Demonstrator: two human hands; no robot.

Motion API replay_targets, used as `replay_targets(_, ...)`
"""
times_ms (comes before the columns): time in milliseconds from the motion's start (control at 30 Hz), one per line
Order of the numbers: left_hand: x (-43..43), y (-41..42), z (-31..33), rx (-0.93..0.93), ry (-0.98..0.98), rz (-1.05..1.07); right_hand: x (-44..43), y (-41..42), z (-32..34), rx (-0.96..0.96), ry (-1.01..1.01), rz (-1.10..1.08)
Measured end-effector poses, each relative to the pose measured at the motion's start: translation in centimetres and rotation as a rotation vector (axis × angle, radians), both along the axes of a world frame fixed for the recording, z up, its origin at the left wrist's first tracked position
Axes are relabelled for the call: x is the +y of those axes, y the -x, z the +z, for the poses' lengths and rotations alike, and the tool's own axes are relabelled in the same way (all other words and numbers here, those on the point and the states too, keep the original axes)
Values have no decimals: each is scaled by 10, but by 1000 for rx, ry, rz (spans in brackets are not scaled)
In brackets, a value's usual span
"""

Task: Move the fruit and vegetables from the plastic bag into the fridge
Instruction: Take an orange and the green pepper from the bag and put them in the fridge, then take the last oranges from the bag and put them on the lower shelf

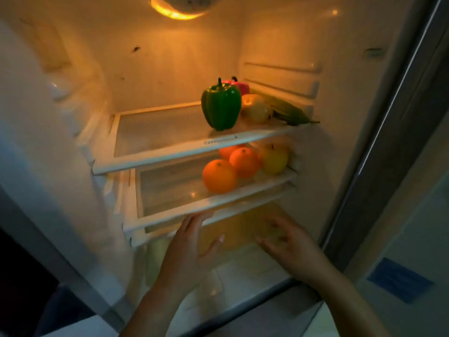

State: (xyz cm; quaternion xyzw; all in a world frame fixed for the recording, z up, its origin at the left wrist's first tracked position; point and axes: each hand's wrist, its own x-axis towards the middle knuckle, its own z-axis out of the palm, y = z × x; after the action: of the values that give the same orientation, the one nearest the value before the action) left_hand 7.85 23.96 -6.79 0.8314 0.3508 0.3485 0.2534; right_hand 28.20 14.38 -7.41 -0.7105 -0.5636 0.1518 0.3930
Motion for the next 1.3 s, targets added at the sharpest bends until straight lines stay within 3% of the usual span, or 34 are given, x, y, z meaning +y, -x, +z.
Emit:
replay_targets(267,-43,-12,-60,267,199,-234,-73,26,-54,23,225,-86)
replay_targets(533,-141,-67,-76,444,210,-502,-219,7,-70,58,310,-285)
replay_targets(1033,-519,-244,-102,508,331,-1112,-642,-41,-73,193,391,-903)
replay_targets(1300,-635,-313,-104,632,254,-1289,-744,-85,-79,274,366,-1071)
